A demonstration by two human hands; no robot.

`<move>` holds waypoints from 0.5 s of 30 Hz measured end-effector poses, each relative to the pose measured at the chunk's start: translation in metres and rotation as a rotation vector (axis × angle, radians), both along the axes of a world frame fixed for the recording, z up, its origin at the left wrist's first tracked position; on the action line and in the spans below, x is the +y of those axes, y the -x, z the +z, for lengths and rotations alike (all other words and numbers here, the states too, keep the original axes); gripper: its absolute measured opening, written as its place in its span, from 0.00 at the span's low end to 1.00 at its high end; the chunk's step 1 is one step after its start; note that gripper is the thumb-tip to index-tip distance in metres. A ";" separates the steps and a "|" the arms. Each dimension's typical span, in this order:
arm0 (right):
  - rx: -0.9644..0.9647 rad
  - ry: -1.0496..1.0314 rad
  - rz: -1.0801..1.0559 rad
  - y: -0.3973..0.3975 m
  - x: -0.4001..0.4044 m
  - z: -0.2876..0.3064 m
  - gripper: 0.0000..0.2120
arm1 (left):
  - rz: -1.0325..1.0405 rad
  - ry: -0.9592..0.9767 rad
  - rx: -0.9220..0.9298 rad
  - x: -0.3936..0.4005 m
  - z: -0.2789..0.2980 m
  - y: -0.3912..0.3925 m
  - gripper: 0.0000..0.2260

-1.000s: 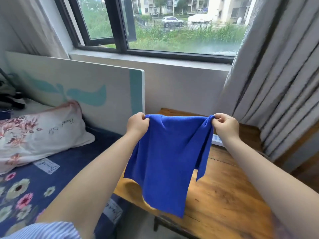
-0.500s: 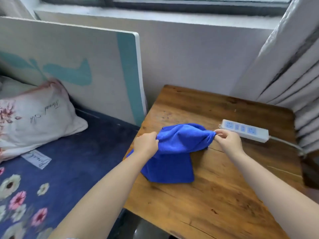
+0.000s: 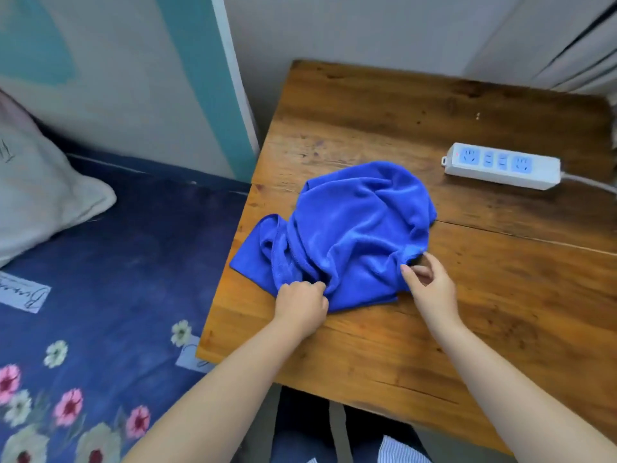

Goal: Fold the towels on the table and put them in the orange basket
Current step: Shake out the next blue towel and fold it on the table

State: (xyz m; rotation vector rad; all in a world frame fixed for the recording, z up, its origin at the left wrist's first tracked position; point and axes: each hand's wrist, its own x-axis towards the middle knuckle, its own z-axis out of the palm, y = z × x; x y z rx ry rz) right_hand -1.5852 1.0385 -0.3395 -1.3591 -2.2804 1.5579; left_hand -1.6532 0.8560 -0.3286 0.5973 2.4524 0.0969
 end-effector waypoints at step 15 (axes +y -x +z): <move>-0.067 -0.350 -0.210 -0.029 -0.017 0.001 0.10 | 0.787 -0.446 -0.291 -0.007 -0.006 0.018 0.06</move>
